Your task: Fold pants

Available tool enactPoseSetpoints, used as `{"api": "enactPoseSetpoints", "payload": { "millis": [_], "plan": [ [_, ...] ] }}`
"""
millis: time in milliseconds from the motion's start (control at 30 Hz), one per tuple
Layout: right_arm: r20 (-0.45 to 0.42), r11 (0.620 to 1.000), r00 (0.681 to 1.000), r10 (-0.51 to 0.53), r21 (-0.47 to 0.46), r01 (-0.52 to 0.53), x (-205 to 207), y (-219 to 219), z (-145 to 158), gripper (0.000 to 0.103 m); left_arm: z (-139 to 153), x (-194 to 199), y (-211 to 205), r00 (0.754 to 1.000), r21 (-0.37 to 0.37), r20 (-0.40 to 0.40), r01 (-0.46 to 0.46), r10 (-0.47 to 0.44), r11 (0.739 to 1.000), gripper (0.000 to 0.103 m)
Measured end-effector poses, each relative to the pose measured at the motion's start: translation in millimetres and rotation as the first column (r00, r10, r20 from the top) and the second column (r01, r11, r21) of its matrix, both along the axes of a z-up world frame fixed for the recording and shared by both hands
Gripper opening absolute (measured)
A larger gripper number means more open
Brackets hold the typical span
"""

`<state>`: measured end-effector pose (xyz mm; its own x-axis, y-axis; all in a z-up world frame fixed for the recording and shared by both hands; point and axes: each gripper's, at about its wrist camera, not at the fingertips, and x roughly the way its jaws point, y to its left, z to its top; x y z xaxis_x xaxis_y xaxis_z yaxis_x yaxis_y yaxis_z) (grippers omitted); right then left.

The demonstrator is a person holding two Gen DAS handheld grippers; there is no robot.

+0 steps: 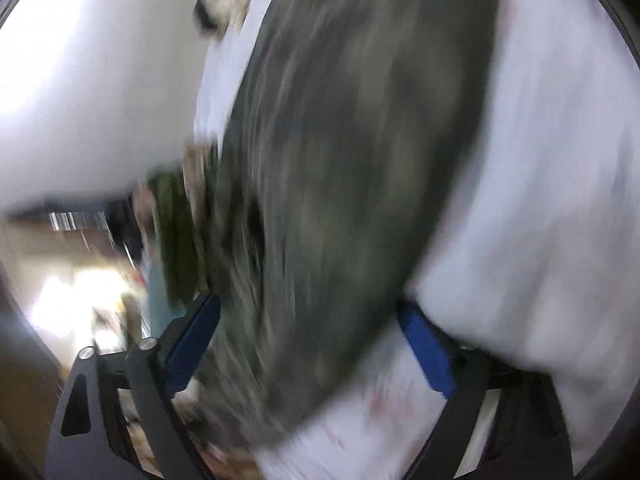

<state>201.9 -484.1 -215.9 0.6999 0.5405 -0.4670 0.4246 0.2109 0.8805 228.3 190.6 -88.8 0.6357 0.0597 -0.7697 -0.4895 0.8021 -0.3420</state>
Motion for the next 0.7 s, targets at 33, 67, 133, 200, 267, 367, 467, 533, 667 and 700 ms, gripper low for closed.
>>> {"api": "enactPoseSetpoints", "payload": {
  "millis": [33,67,133,200,267,367,467,533,667,700],
  "plan": [
    [0.006,0.999,0.999,-0.035,-0.008,0.035,5,-17,3,0.087,-1,1,0,1.0,0.001,-0.003,-0.004,0.004,1.0,0.026],
    [0.011,0.994,0.996,-0.084,-0.064,0.085,8,-39,11,0.087,-2,1,-1,1.0,0.001,-0.009,-0.009,0.009,1.0,0.026],
    [0.013,0.981,0.99,-0.143,-0.129,0.143,9,-73,19,0.087,-3,3,-1,1.0,0.003,-0.015,-0.015,0.015,1.0,0.026],
    [0.001,0.96,0.977,-0.212,-0.189,0.209,12,-118,20,0.087,-4,4,-2,1.0,0.008,-0.018,-0.019,0.019,1.0,0.026],
    [0.008,0.945,0.969,-0.247,-0.222,0.243,16,-151,21,0.087,-4,5,-3,1.0,0.02,-0.022,-0.018,0.019,1.0,0.026],
    [0.002,0.913,0.965,-0.261,-0.325,0.247,29,-195,28,0.087,-4,6,-6,0.999,0.044,-0.03,-0.014,0.015,0.999,0.026],
    [0.02,0.908,0.966,-0.259,-0.336,0.251,41,-234,24,0.087,-6,5,-6,0.999,0.044,-0.038,-0.023,0.025,0.999,0.026],
    [0.028,0.892,0.963,-0.268,-0.372,0.259,45,-244,23,0.081,-4,5,-8,0.999,0.063,-0.037,-0.013,0.016,0.998,0.026],
    [-0.088,0.783,0.967,-0.238,-0.607,0.137,63,-231,28,0.038,3,5,-15,0.999,0.113,-0.041,0.007,-0.002,0.994,0.026],
    [-0.085,0.78,0.967,-0.241,-0.61,0.141,63,-231,30,0.036,5,7,-17,0.999,0.134,-0.054,0.012,-0.005,0.991,0.026]
  ]
}}
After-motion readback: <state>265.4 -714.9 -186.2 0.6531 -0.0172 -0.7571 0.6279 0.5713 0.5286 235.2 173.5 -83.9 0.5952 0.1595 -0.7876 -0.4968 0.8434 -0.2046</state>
